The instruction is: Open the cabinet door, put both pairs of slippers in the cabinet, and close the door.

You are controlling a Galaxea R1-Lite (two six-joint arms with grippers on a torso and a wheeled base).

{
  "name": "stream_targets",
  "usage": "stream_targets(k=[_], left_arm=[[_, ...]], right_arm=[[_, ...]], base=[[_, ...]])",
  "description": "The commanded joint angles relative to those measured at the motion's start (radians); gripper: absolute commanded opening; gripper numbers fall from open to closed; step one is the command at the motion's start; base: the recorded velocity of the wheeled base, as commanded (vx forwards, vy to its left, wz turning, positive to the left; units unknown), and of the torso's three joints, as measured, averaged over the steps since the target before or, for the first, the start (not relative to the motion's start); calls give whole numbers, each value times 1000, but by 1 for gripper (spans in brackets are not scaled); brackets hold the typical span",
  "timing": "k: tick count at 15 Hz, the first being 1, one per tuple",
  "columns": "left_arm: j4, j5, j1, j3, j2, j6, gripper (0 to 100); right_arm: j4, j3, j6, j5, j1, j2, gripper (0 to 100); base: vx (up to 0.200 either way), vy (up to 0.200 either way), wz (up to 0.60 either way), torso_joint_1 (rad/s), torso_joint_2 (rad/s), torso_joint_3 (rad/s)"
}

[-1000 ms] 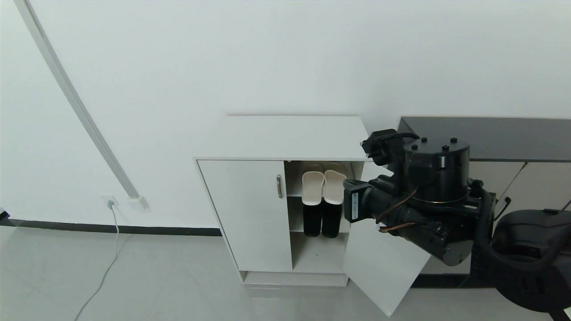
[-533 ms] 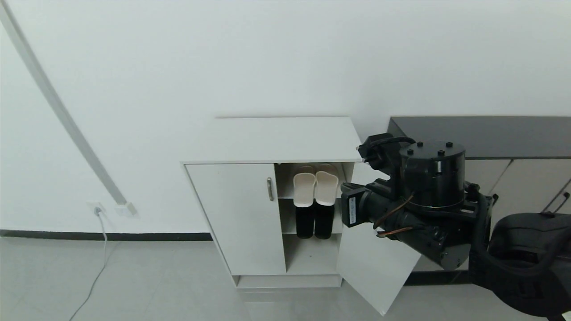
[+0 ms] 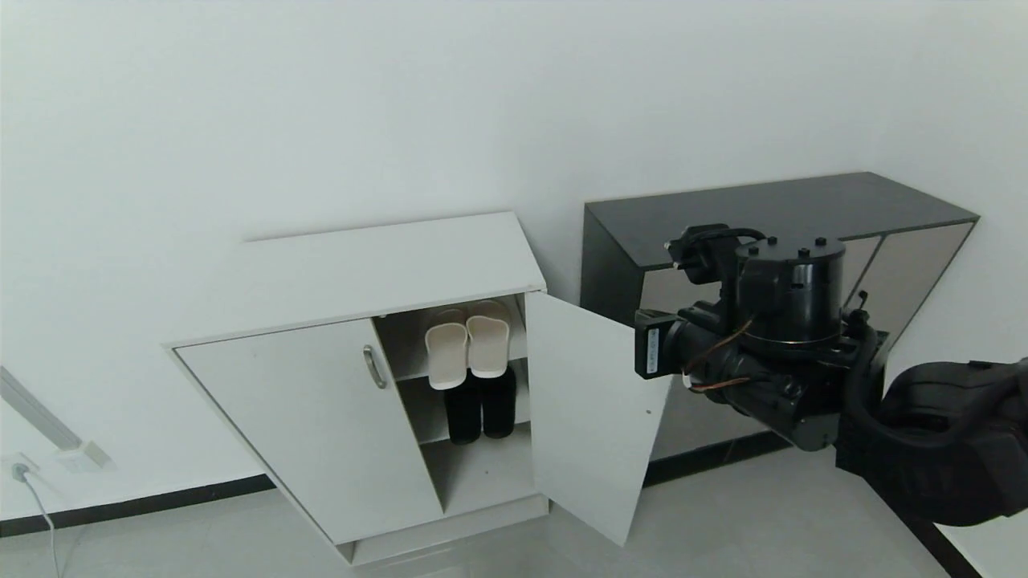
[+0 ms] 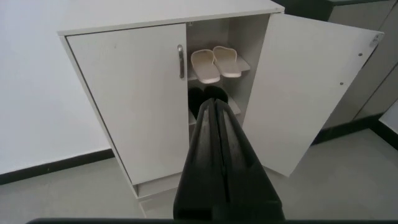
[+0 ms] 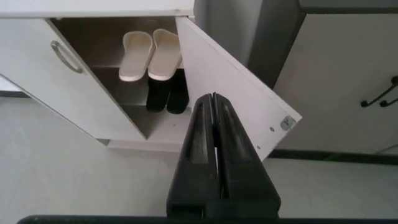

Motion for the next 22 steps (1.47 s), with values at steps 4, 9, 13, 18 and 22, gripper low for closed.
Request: stream_targets(k=[4,9,13,18,22], left_arm=[[0,1,-1,0,1,-1,0],[0,1,-1,0,1,-1,0],[0,1,-1,0,1,-1,0],[0,1,-1,0,1,-1,0],[0,1,-1,0,1,-1,0]], right_arm=[[62,-76,11,2,-62,30,0],[64,-154,23,-52,-117,139,0],[66,-251,26,-66,-206,256,0],[62,-355,26,-64,-264,377,0],[66,-419,44,-61,-290,434,0]], base=[[-50,0,0,-1,1,1],[-80,0,0,1,2,0],[0,0,0,0,0,0],[0,0,0,0,0,0],[0,0,0,0,0,0]])
